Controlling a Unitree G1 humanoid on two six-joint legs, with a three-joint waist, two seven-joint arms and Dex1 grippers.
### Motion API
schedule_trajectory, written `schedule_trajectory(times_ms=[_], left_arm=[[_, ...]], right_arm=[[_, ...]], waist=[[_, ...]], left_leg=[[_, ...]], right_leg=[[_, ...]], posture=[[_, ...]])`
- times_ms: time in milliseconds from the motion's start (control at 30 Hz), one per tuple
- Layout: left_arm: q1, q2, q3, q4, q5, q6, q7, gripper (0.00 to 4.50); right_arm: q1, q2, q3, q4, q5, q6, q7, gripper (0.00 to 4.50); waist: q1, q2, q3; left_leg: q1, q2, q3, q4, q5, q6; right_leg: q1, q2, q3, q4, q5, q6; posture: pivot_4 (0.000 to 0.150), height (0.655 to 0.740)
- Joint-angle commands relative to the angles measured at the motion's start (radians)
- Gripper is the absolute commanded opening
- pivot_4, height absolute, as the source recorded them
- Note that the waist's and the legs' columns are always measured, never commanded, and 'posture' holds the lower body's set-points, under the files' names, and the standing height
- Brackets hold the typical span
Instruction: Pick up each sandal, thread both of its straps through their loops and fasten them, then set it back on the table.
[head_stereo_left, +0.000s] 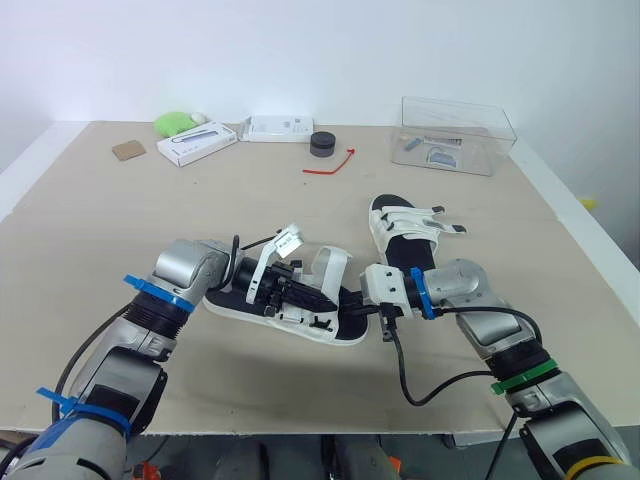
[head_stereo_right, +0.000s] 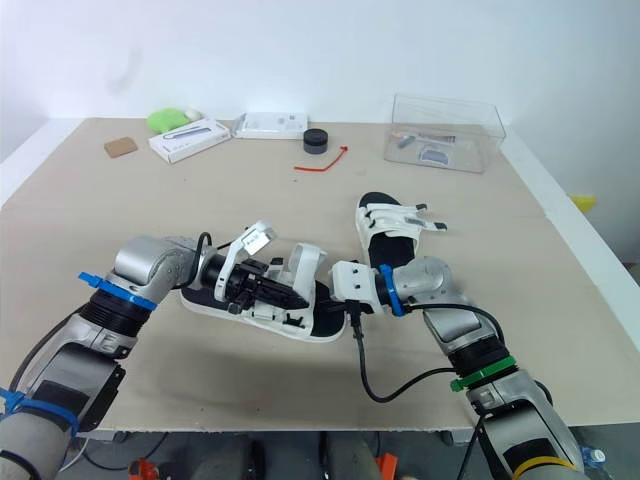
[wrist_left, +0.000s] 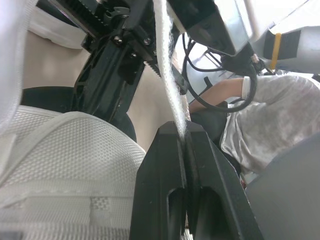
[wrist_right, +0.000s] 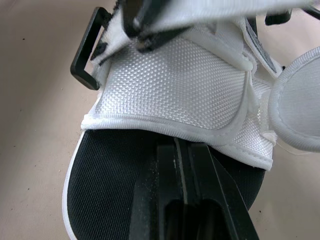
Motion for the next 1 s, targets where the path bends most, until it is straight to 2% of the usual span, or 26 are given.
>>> schedule_trajectory(times_ms=[33,567,1000], left_arm=[[0.001,-0.017,0.010,-0.031,-0.028,0.036,0.012,0.02],[-0.014,0.016,0.039,-0.072,-0.101,0.166,-0.001,0.02],[0.004,0.033,-0.002,-0.067,-0.078,0.151,0.031,0.02]], right_arm=[[0.016,-0.026,0.014,0.031,-0.060,0.014,-0.009,0.00],[0.021,-0.026,0.015,0.025,-0.059,0.018,-0.014,0.00],[0.009,-0.021,0.018,0.040,-0.061,0.012,-0.014,0.00]], waist=[[0.000,0.000,0.000],[0.000,0.000,0.000],[0.000,0.000,0.000]], left_leg=[[0.000,0.000,0.000,0.000,0.000,0.000],[0.000,0.000,0.000,0.000,0.000,0.000],[0.000,0.000,-0.001,0.000,0.000,0.000]], right_leg=[[0.000,0.000,0.000,0.000,0.000,0.000],[0.000,0.000,0.000,0.000,0.000,0.001],[0.000,0.000,0.000,0.000,0.000,0.000]], posture=[[0.150,0.7400],[0.150,0.7400],[0.150,0.7400]])
